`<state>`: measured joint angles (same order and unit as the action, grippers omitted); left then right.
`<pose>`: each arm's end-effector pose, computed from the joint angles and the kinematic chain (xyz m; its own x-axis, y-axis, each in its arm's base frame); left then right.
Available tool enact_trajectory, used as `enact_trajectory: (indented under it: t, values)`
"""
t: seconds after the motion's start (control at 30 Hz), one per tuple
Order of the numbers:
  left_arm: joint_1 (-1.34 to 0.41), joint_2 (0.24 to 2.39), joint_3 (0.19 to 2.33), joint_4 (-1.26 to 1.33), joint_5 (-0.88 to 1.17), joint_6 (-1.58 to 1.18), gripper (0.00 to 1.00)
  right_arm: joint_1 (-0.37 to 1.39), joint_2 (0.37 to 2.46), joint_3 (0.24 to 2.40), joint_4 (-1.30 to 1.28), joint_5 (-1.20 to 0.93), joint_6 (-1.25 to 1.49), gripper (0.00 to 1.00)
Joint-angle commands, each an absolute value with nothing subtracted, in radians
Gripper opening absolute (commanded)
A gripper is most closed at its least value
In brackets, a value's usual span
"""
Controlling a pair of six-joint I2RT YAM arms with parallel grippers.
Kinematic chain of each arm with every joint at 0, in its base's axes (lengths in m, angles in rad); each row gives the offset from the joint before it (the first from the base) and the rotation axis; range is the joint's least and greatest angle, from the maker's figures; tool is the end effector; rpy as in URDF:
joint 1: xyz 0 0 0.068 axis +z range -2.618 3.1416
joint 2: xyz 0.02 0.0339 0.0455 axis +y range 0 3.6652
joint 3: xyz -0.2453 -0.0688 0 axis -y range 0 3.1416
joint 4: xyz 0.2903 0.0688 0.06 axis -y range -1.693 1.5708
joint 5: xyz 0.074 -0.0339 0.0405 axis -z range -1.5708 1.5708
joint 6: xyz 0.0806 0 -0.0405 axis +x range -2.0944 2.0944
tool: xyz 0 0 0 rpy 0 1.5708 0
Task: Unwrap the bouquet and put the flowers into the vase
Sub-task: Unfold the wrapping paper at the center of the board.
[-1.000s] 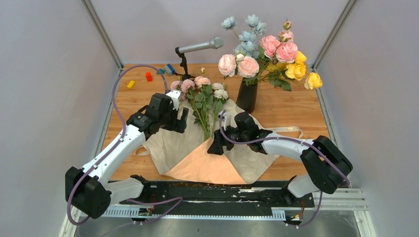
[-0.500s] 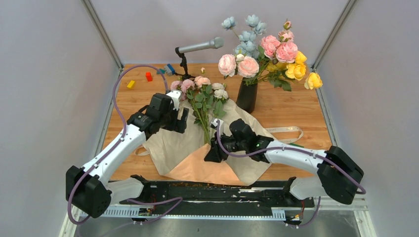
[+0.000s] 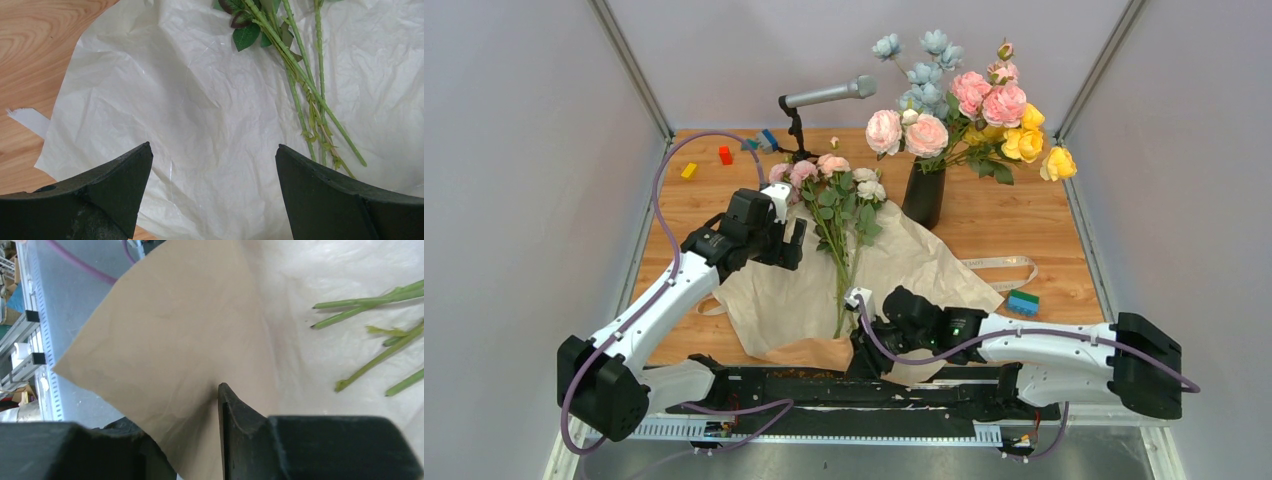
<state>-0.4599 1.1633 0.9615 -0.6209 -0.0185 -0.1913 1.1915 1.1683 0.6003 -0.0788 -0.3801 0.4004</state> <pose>0.2913 -0.1426 0.2260 -0.7271 0.1480 -0.6704 0.2997 0.9469 -0.1160 0.0906 0.3080 0.1439 -0.5845 -0.4887 -0.6477 -0.8084 0.2816 0.5170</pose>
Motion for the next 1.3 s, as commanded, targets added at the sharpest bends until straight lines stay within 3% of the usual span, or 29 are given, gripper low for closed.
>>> enact_trajectory:
  t: [0.0, 0.23, 0.5, 0.77, 1.0, 1.27]
  values:
    - [-0.454, 1.164, 0.966, -0.61, -0.006, -0.173, 1.0, 1.264, 1.098, 0.617, -0.151, -0.313, 0.463, 0.32]
    - [-0.454, 1.16, 0.966, -0.608, 0.006, -0.179, 1.0, 1.313, 1.022, 0.725, -0.273, -0.299, 0.437, 0.43]
    - [-0.46, 1.099, 0.878, -0.542, 0.15, -0.321, 1.0, 1.313, 1.047, 0.923, -0.344, -0.086, 0.332, 0.56]
    - [-0.586, 1.004, 0.677, -0.436, 0.179, -0.511, 1.0, 1.31, 1.097, 0.868, -0.333, 0.103, 0.444, 0.55]
    - [-0.694, 0.965, 0.523, -0.349, 0.235, -0.632, 1.0, 1.309, 0.973, 0.79, -0.324, 0.235, 0.525, 0.55]
    - [-0.728, 0.901, 0.464, -0.375, 0.332, -0.646, 1.0, 1.281, 0.869, 0.749, -0.359, 0.34, 0.556, 0.62]
